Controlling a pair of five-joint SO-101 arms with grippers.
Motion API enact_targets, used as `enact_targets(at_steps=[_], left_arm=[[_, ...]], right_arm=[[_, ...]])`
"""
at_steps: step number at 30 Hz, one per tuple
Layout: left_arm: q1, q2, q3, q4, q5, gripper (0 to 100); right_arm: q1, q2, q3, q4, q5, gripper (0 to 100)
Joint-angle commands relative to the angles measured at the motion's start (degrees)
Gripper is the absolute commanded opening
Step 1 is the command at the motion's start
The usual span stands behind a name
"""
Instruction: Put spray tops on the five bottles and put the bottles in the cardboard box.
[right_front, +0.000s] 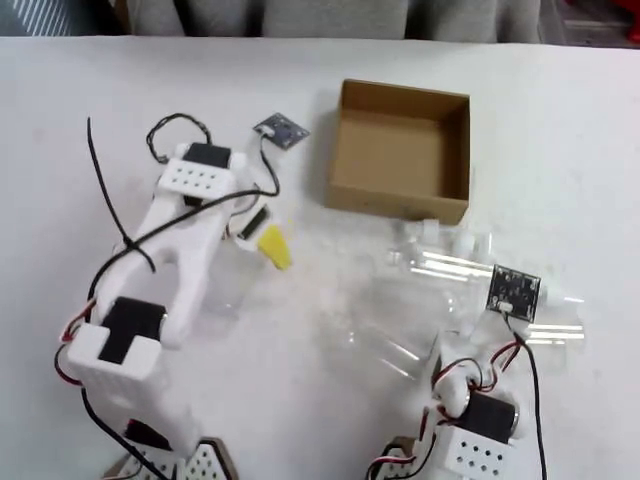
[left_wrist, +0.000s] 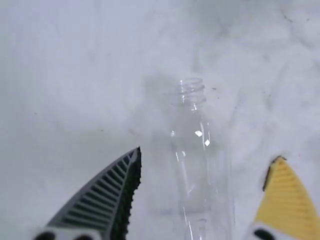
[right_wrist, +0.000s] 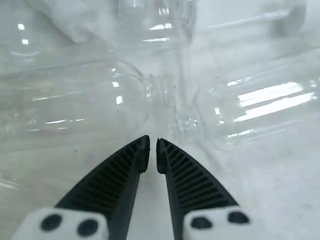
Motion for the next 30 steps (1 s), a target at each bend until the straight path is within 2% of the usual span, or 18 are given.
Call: enact_targets(at_steps=[1,6,21,27,30], left_arm=[[-0.7,2.2,-5.7,-1.1,-2.5,38],[-1.6,6.6,-10.0,0.2,-3.0,38],[-1.2,11.6,-10.1,-2.4,-2.6,38],[-1.1,11.6,-9.0,-6.2,-3.1,22],[-0.1,11.5,-8.9,-5.9,-3.2,22]], right_arm=[[-0.3,-0.4,0.4,0.3,0.4,1.8],[-0.3,-0.4,0.4,0.3,0.4,1.8],[-0.3,-0.4,0.4,0.3,0.4,1.8],[-0.3,-0.4,0.4,0.3,0.4,1.8],[-0.3,-0.4,0.4,0.3,0.4,1.8]])
